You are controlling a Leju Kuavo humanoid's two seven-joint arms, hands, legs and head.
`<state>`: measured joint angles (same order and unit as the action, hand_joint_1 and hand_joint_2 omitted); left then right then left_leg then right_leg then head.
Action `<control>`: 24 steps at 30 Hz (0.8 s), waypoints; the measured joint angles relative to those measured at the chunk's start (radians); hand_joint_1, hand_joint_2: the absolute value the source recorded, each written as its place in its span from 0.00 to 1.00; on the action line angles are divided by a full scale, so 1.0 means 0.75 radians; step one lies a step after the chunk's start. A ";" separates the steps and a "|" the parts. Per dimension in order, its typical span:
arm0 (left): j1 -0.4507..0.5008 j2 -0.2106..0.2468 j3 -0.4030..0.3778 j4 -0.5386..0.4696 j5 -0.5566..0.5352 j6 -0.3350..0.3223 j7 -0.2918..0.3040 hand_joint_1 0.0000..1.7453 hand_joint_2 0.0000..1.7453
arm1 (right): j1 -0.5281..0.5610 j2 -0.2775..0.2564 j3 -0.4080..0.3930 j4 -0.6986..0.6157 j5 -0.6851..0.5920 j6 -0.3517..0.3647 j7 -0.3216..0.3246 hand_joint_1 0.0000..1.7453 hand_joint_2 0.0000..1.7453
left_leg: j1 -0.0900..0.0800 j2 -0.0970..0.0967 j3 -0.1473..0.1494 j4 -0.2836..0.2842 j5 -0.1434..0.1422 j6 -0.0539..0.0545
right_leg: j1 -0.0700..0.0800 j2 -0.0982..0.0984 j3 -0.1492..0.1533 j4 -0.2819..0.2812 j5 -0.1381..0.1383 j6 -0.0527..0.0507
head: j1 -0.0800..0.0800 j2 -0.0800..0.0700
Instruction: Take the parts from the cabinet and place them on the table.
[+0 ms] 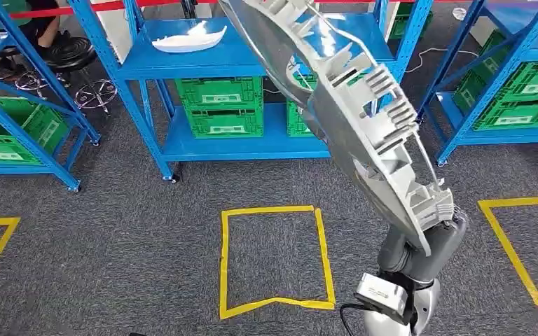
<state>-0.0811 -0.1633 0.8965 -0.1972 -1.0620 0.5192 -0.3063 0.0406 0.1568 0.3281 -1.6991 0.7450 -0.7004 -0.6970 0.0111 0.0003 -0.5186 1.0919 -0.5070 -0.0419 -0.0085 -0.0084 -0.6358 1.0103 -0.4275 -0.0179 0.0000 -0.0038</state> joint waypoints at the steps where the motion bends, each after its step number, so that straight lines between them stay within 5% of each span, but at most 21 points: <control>1: -0.003 0.000 0.000 0.000 -0.001 -0.008 0.003 0.00 0.00 | 0.002 0.000 -0.003 -0.004 -0.003 -0.001 0.000 1.00 0.00 | -0.009 -0.001 0.077 -0.117 -0.053 0.008 | 0.005 -0.001 -0.010 0.003 0.008 0.009 | 0.000 0.001; 2: -0.006 -0.002 -0.001 0.001 -0.004 -0.012 0.010 0.00 0.00 | 0.002 0.000 -0.005 -0.007 -0.003 -0.001 0.000 1.00 0.00 | -0.012 -0.006 0.085 -0.148 -0.076 0.021 | 0.006 0.003 -0.013 0.004 0.021 0.019 | 0.000 0.000; 5: -0.005 -0.005 -0.001 0.001 -0.011 -0.022 0.034 0.00 0.00 | 0.000 -0.001 -0.005 -0.008 -0.008 0.000 -0.001 1.00 0.00 | -0.010 0.011 0.061 -0.149 -0.055 0.058 | 0.004 0.013 -0.018 -0.002 0.047 0.043 | 0.000 0.001; 7: -0.008 -0.006 -0.001 -0.001 -0.011 -0.025 0.047 0.00 0.00 | -0.004 -0.001 -0.005 -0.008 -0.018 0.000 -0.001 1.00 0.00 | -0.008 0.028 0.047 -0.149 -0.039 0.082 | 0.000 0.014 -0.062 0.088 -0.036 0.054 | 0.007 0.000; 9: -0.007 -0.006 -0.001 -0.001 -0.011 -0.036 0.055 0.00 0.00 | -0.007 -0.001 -0.005 -0.007 -0.021 0.000 -0.001 1.00 0.00 | -0.012 0.048 0.030 -0.145 -0.025 0.090 | -0.001 0.014 -0.147 0.309 -0.158 0.064 | 0.008 0.000; 11: -0.006 -0.006 -0.001 0.000 -0.012 -0.043 0.062 0.00 0.00 | -0.007 -0.002 -0.005 -0.007 -0.017 0.000 -0.001 1.00 0.00 | -0.017 0.068 0.012 -0.136 -0.019 0.090 | -0.001 0.014 -0.179 0.428 -0.193 0.065 | 0.008 0.000; 12: -0.006 -0.007 -0.001 0.000 -0.012 -0.046 0.066 0.00 0.00 | -0.007 -0.002 -0.005 -0.007 -0.016 0.000 -0.001 1.00 0.00 | -0.018 0.080 0.006 -0.129 -0.018 0.089 | 0.000 0.013 -0.149 0.390 -0.167 0.061 | 0.008 0.001; 14: -0.008 -0.007 -0.001 0.000 -0.013 -0.049 0.067 0.00 0.00 | -0.010 -0.002 -0.005 -0.007 -0.014 0.000 -0.001 1.00 0.00 | -0.020 0.102 0.001 -0.117 -0.022 0.085 | 0.003 -0.011 -0.015 0.188 -0.079 0.049 | 0.009 0.000; 15: -0.008 -0.008 -0.001 0.000 -0.013 -0.050 0.067 0.00 0.00 | -0.013 -0.002 -0.005 -0.007 -0.014 0.000 -0.001 1.00 0.00 | -0.022 0.112 0.001 -0.112 -0.025 0.081 | 0.010 -0.066 0.052 0.079 -0.050 0.037 | 0.008 0.001; 16: -0.008 -0.008 -0.001 0.000 -0.013 -0.050 0.067 0.00 0.00 | -0.021 -0.001 -0.005 -0.007 -0.014 0.000 -0.001 1.00 0.00 | -0.034 0.125 -0.005 -0.104 -0.031 0.072 | 0.030 -0.121 0.070 0.027 -0.079 0.029 | 0.009 0.001; 20: -0.011 -0.009 -0.001 0.000 -0.015 -0.055 0.084 0.00 0.00 | -0.021 0.001 -0.007 -0.007 -0.021 0.000 0.001 1.00 0.00 | -0.039 0.189 0.001 -0.106 -0.035 0.048 | 0.025 -0.052 0.052 0.015 -0.067 -0.002 | 0.009 0.000; 22: -0.012 -0.009 -0.001 -0.002 -0.015 -0.061 0.091 0.00 0.00 | -0.023 0.001 -0.006 -0.007 -0.026 0.001 -0.001 1.00 0.00 | -0.027 0.063 -0.026 -0.044 -0.087 0.026 | 0.010 -0.027 0.052 0.010 -0.058 -0.015 | 0.005 0.001; 24: -0.006 -0.010 -0.001 -0.001 -0.010 -0.063 0.090 0.00 0.00 | -0.023 0.007 -0.002 -0.007 -0.044 0.000 -0.001 1.00 0.00 | -0.018 0.013 -0.118 0.163 -0.196 0.017 | 0.007 0.006 0.048 0.010 -0.054 -0.022 | 0.003 0.000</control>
<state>-0.0853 -0.1709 0.8957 -0.1976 -1.0693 0.4723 -0.2392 0.0232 0.1617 0.3269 -1.7044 0.7118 -0.7004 -0.6977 -0.0024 0.0100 -0.6069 1.2143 -0.6541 -0.0290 -0.0032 -0.0040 -0.5999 1.0179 -0.4679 -0.0342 0.0019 -0.0038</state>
